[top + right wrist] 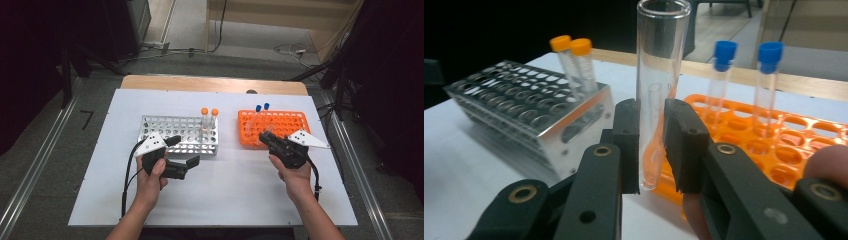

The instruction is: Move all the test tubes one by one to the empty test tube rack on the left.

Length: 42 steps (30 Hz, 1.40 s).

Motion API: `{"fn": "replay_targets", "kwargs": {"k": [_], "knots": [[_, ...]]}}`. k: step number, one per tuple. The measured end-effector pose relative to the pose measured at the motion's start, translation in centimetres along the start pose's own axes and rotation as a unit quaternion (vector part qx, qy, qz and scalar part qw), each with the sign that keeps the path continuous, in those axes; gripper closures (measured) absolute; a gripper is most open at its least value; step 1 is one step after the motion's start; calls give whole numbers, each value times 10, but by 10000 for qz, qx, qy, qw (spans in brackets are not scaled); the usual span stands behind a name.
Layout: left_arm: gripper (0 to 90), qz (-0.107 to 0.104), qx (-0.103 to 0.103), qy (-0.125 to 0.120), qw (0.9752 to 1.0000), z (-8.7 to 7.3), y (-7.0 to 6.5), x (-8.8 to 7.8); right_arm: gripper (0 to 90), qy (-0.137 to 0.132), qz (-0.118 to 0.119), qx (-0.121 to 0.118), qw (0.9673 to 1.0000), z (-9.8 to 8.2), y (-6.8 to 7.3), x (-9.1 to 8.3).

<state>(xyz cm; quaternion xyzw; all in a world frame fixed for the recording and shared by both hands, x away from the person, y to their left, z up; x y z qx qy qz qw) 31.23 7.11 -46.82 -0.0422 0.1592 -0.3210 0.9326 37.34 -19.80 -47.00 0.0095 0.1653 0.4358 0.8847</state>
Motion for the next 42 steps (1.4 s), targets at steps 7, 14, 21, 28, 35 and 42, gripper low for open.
{"fn": "replay_targets", "kwargs": {"k": [7,14,21,28,35,42], "knots": [[0,-31,70,18,10000,-1,-4,0,742,125,337,-146,9992,-6,27,2],[0,-113,109,45,9999,-2,-10,3,742,236,625,-263,9974,-11,49,11],[0,-156,135,61,9998,-3,-12,4,741,373,820,-321,9954,-18,63,19],[20,-204,166,69,9996,-3,-17,5,741,474,1044,-372,9927,-22,80,26],[59,-356,164,85,9992,-3,-24,5,742,545,1273,-356,9897,-25,96,33],[103,-542,133,136,9983,-3,-32,7,741,648,1448,-419,9865,-29,111,40]]}}
Point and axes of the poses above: each handheld gripper's, and its own axes: x roughly forward along the jaws, z roughly out of its top, y roughly to its left, the point moved 8 cm from there along x, roughly forward along the jaws, and after that the axes turned 11 degrees about z, right-handed, at the moved point
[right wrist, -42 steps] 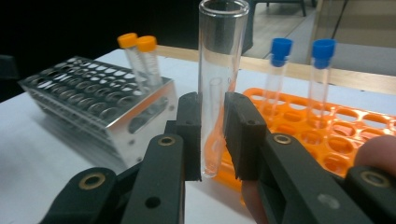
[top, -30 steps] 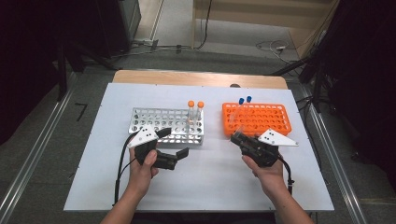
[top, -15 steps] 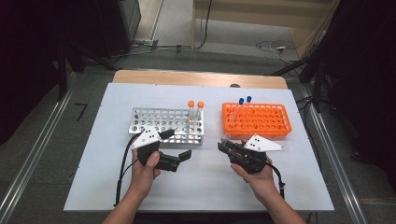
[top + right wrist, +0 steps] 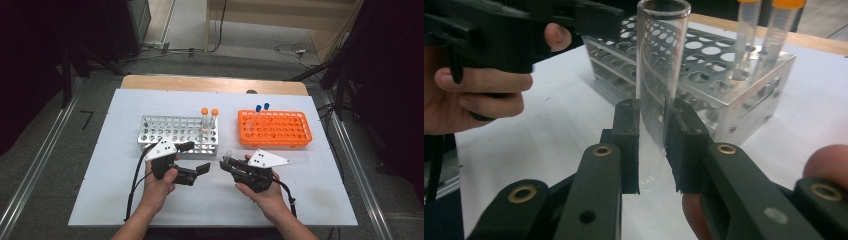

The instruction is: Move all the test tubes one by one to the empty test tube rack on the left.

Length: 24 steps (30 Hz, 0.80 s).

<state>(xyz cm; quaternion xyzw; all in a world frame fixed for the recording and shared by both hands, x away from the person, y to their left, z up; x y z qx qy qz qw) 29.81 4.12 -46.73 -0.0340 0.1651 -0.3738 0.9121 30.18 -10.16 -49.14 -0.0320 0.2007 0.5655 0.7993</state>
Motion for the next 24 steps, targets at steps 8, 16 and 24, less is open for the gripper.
{"fn": "replay_targets", "kwargs": {"k": [8,16,24], "knots": [[253,-95,53,47,9999,0,-11,3,741,70,166,-69,9998,-1,11,9],[456,-357,201,85,9991,-2,-25,8,741,196,281,-166,9993,-3,20,17],[641,-488,328,155,9981,-5,-30,10,741,276,390,-184,9987,-5,26,22]]}}
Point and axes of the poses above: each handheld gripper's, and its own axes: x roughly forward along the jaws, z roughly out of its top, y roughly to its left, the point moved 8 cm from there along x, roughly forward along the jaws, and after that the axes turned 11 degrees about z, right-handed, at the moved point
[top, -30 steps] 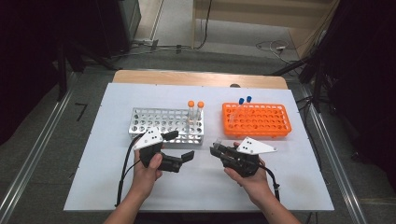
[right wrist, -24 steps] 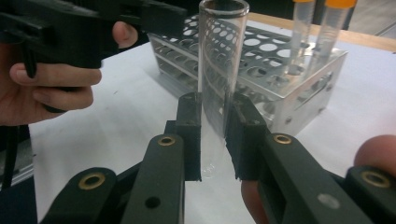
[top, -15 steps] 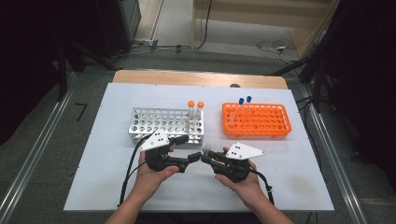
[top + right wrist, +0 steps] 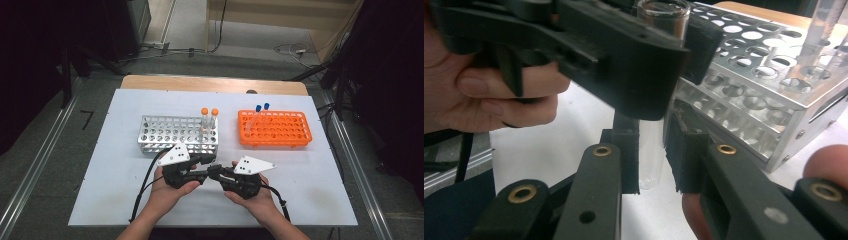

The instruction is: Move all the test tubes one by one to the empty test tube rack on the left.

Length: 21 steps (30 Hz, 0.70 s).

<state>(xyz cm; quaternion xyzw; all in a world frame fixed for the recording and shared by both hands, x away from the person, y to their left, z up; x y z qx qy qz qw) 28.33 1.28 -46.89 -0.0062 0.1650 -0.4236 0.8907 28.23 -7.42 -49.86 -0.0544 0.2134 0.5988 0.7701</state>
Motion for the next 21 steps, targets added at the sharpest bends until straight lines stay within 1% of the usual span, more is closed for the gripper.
{"fn": "replay_targets", "kwargs": {"k": [4,5,10,14,16,17,19,21], "knots": [[720,-6,80,-31,10000,1,-1,-1,741,19,21,17,10000,0,1,1],[736,24,107,-35,9999,1,-1,-1,741,24,23,27,10000,0,0,1],[766,177,212,-44,9996,1,1,-1,740,30,34,66,10000,-1,0,2],[770,185,216,-49,9996,1,1,-2,738,33,30,63,10000,-1,-1,1],[771,150,159,-79,9997,2,1,-2,733,26,28,54,10000,-1,-1,1],[771,141,129,-102,9998,3,2,-2,721,26,38,43,10000,-1,-1,0],[771,169,119,-126,9997,4,4,-3,653,40,21,-10,10000,0,-1,-2],[771,198,110,-131,9997,4,6,-4,556,44,58,-24,10000,0,-1,-4]]}}
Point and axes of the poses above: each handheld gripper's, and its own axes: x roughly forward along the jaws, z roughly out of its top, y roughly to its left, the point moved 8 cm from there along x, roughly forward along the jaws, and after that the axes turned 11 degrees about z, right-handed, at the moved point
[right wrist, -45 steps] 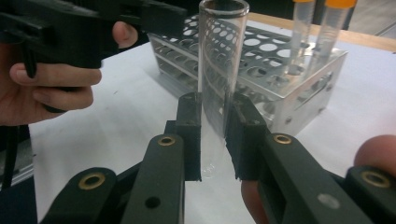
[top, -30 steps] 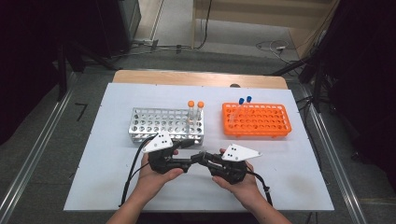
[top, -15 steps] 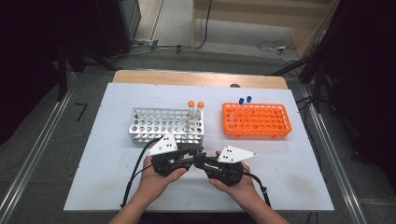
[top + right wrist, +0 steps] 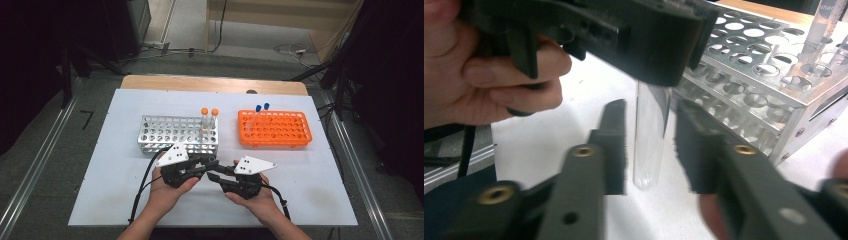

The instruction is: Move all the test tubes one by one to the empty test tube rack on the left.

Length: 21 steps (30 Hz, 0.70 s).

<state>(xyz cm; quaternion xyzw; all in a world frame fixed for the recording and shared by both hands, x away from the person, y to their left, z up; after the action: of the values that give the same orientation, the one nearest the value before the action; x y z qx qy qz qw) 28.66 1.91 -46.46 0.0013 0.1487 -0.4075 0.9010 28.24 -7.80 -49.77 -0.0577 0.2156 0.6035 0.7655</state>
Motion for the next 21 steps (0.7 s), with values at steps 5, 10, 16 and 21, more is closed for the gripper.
{"fn": "replay_targets", "kwargs": {"k": [5,10,16,21], "knots": [[771,70,-75,-15,9999,1,5,-1,351,38,143,2,9999,0,-1,-8],[771,156,-98,-26,9998,3,11,-3,168,3,227,-37,9997,1,-5,-24],[771,273,-141,-58,9995,6,21,-6,40,-83,81,159,9998,-4,-21,-48],[771,414,-188,-124,9989,10,32,-8,0,-78,16,197,9998,-13,-28,-67]]}}
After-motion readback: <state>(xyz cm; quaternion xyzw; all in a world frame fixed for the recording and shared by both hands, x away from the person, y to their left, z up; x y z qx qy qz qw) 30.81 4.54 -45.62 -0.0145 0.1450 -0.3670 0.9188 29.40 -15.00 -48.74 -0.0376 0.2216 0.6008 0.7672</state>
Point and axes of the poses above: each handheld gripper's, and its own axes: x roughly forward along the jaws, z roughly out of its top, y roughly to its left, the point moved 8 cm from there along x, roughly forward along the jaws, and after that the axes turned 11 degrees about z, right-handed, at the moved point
